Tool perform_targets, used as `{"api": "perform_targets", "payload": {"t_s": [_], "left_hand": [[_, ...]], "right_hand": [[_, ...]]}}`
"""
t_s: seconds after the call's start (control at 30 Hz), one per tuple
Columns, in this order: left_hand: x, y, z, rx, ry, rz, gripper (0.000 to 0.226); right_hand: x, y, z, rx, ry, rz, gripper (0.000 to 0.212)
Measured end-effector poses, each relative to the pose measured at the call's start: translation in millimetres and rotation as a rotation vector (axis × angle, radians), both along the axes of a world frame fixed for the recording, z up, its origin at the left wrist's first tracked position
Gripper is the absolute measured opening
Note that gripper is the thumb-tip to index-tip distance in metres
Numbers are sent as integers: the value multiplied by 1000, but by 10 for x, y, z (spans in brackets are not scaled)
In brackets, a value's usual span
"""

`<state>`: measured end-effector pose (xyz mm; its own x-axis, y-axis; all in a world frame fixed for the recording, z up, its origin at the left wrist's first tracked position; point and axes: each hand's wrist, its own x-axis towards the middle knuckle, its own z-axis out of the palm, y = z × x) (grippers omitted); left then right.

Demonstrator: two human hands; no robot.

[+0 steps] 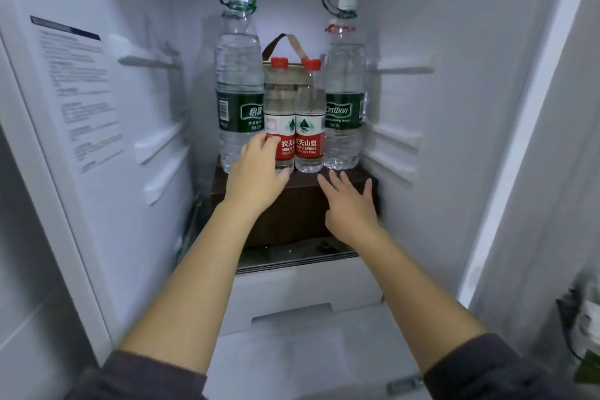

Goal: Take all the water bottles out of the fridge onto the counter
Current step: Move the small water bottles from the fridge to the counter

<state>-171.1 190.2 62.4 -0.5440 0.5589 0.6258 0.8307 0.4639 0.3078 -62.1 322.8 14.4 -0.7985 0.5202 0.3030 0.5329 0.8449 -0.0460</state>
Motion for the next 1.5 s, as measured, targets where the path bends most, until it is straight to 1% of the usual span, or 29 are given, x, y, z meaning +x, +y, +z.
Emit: {"api": "perform_targets", "payload": {"t_s": [0.1, 0.23, 0.33, 0.43, 0.53, 0.67, 0.73, 0.83, 0.97, 1.13, 1.23, 1.33, 1.43, 1.47, 1.5], "left_hand": [[-168, 222, 416, 134, 42, 8, 61], [-357, 530, 966, 174, 112, 46, 61], [-448, 702, 1264, 82, 96, 121, 55], [-486, 812, 1419, -76, 137, 237, 40], [-485, 831, 1492, -160, 194, 303, 25], [-426, 724, 1527, -163, 281, 274, 12], [-424, 599, 1576, -130, 297, 246, 13], [-382, 395, 1739, -58, 272, 213, 22], [-212, 226, 1854, -151, 349, 281, 27], [-285, 189, 1629, -209, 356, 374, 13], [-361, 153, 1559, -202, 358, 380, 15], [-409, 150, 1527, -158, 318, 354, 16], [-431, 151, 1484, -104, 281, 310, 24], [-435, 156, 1475, -93, 276, 304, 25], [-443, 161, 1465, -86, 280, 304, 25]], "right_hand": [[0, 15, 50, -6, -56, 1, 87], [25, 32, 72, -41, -104, 22, 91], [32, 54, 80, -52, -120, 37, 93], [26, 69, 84, -65, -133, 47, 94], [20, 76, 83, -66, -137, 48, 95], [19, 90, 99, -74, -151, 53, 97], [23, 84, 108, -81, -156, 55, 97], [30, 76, 122, -85, -165, 55, 96], [38, 46, 165, -97, -187, 57, 95], [47, 25, 212, -114, -218, 52, 94], [30, 22, 221, -123, -232, 50, 94], [6, 33, 284, -131, -273, 46, 92], [-24, 41, 448, -188, -365, 35, 81], [-54, 53, 514, -219, -344, 25, 74], [-86, 68, 597, -240, -258, 14, 65]]}}
